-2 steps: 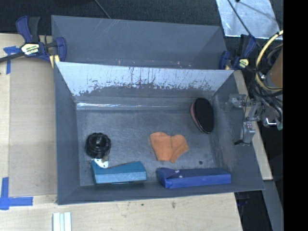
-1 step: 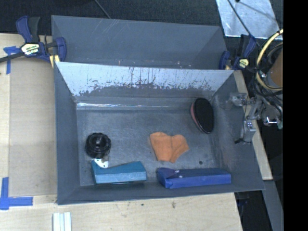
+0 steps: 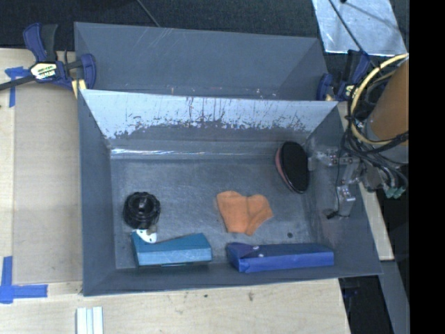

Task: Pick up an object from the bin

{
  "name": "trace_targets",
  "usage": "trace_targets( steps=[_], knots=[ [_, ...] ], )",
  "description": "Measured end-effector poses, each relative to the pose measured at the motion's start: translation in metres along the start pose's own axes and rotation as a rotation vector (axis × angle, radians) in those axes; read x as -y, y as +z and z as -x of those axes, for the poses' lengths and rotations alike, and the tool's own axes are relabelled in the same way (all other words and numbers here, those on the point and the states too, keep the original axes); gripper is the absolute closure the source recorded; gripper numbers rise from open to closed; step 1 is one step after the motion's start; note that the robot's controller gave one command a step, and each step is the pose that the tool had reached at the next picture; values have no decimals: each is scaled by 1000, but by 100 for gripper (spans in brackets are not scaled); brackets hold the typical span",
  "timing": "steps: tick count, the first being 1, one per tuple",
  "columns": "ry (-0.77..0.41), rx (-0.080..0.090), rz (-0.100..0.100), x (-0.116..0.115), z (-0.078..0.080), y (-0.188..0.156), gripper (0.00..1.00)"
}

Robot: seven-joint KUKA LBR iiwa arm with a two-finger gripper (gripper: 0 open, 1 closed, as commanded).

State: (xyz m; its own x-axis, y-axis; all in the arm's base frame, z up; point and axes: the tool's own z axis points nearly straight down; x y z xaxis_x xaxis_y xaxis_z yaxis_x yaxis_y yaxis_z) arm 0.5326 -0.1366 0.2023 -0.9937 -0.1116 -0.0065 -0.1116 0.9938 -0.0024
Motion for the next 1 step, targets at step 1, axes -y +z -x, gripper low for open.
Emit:
trace_targets(
  steps=[1],
  knots=[
    [55,-2,1,-36,11,45,0]
  ],
)
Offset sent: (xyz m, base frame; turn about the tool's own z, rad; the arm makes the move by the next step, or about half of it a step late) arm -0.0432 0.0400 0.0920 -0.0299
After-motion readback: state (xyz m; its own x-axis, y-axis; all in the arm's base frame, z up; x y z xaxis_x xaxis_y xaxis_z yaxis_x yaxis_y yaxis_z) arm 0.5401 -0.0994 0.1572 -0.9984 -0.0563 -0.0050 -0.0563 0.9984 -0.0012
